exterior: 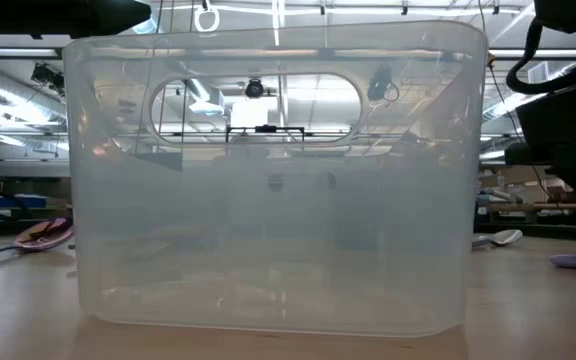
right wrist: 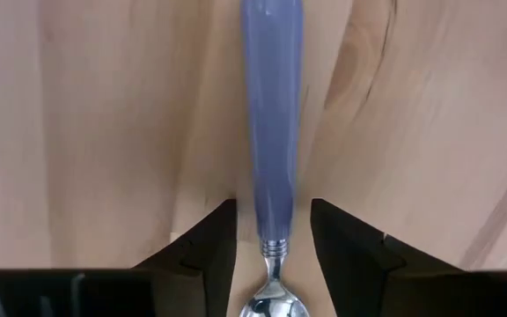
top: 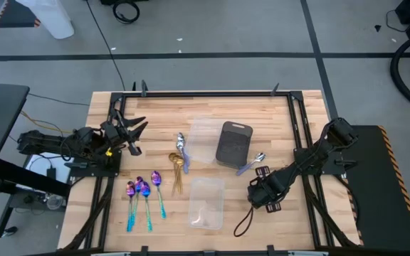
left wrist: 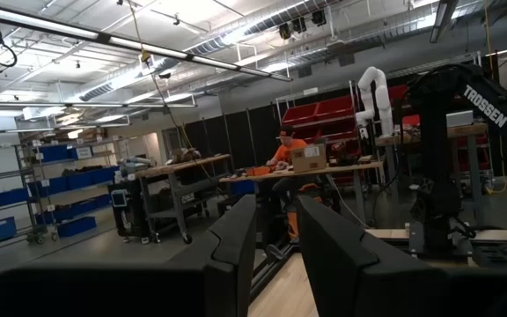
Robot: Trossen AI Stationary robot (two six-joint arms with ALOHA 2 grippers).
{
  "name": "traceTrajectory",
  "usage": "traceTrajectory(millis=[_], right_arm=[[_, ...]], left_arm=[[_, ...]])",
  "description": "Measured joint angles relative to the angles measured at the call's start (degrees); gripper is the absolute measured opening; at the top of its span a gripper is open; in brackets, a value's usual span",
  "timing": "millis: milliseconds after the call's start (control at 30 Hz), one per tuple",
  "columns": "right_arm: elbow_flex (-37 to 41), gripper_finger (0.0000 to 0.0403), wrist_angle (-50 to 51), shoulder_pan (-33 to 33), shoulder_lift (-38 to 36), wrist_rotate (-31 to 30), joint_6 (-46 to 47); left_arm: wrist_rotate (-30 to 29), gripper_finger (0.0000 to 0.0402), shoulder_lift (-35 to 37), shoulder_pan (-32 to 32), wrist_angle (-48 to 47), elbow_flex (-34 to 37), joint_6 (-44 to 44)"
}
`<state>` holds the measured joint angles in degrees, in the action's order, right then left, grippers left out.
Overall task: Sort silverware by color (type)
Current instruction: Put the purple spoon into the black bin
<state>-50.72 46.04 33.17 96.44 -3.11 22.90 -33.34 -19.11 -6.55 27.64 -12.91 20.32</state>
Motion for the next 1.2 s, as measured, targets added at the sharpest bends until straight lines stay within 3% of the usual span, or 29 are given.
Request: traceTrajectory(millis=[367,800,1200], right_arm=[[0.57,0.0052,-1.50,-0.57,-0.17,2.99,-0.02],[-9.84,0.0051,1.46,-7.66,0.00,3.41,2.26],[-23.37,0.0051,6.08,-15.81,-2.69,1.18,13.22]], left_arm=[[0.02,0.0094,0.00,-0.02,0.86,0.00,-0.09],[0.02,0.0094,0.00,-0.01,1.25,0.00,-0.13],[0.02,0.0094,-0.02,-0.02,1.20,0.00,-0.17]])
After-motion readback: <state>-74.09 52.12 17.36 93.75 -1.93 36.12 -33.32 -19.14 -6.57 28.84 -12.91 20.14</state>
